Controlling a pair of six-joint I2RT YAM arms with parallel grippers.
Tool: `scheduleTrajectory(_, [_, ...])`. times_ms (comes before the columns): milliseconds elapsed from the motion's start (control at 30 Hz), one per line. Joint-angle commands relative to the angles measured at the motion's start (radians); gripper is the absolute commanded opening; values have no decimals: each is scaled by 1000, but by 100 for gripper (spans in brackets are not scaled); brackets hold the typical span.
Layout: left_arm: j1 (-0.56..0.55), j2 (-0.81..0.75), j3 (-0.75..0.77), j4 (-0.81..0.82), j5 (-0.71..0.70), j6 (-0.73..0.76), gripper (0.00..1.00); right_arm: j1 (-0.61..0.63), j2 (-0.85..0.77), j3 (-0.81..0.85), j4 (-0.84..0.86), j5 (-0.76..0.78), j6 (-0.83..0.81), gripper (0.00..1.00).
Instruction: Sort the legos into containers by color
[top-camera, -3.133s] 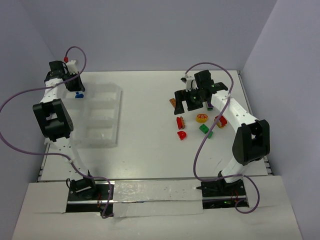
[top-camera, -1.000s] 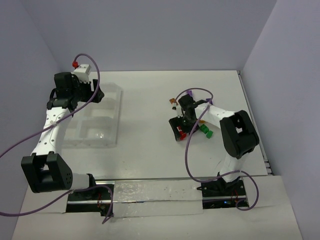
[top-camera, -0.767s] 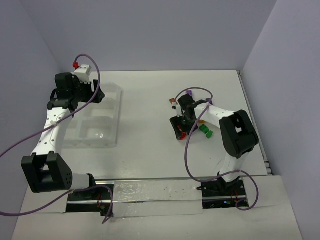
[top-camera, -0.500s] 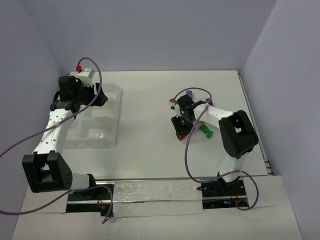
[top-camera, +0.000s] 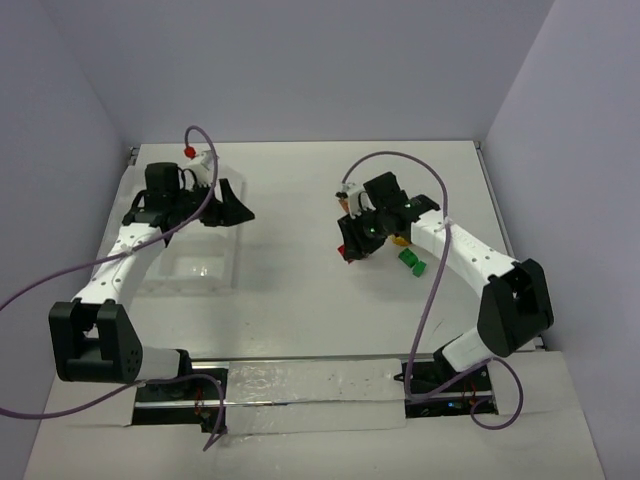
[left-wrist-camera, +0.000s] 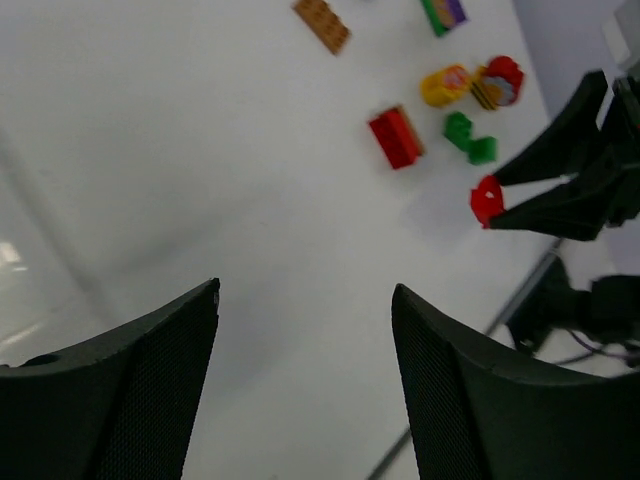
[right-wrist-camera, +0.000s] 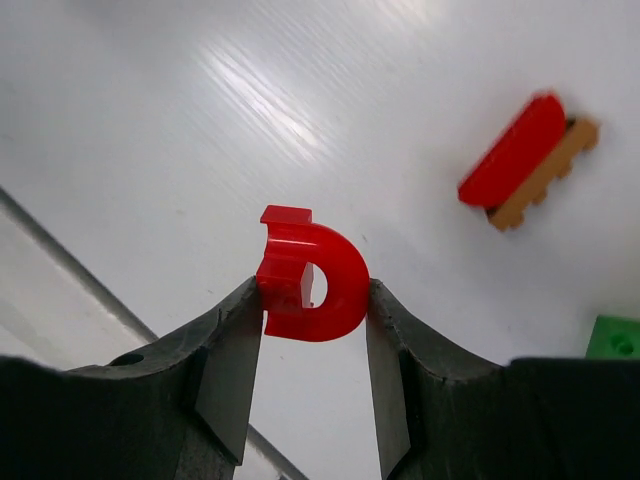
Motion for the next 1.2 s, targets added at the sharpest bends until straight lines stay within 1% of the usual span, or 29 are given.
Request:
scheduleTrajectory(0, [-90,31,20,77,209,-128,77,95,-41,136,20,-35,-24,30])
scheduleTrajectory(100, [-126,77,53,82,254,-192,78,153,-35,182,34,-6,-21,30])
scheduleTrajectory(200, [-169,131,77,85,294,-220,78,218,-30,219,46,24,-15,30])
scheduleTrajectory(433, [-251,166,57,160,366,-284,79,304,-17,238,63,86,-25,31])
scheduleTrajectory(600, [-293,165,52,171,392,-284,77,321,4,250,65,94,-25,31])
scheduleTrajectory(767, [-322,172,42,174,378,-286,72,324,8,267,79,98,-17,31])
scheduleTrajectory(867, [-333,177,33,183,378,-290,66,324,17,283,73,103,-17,31])
scheduleTrajectory(1067, [-338,192,31,166,379,-279,51,326,14,290,77,106,-14,32])
scheduleTrajectory(1133, [-339,194,32,170,386,-280,45,326,14,291,77,107,-14,32])
scheduleTrajectory(1167, [-339,195,33,170,386,-280,39,326,13,290,77,106,-14,32])
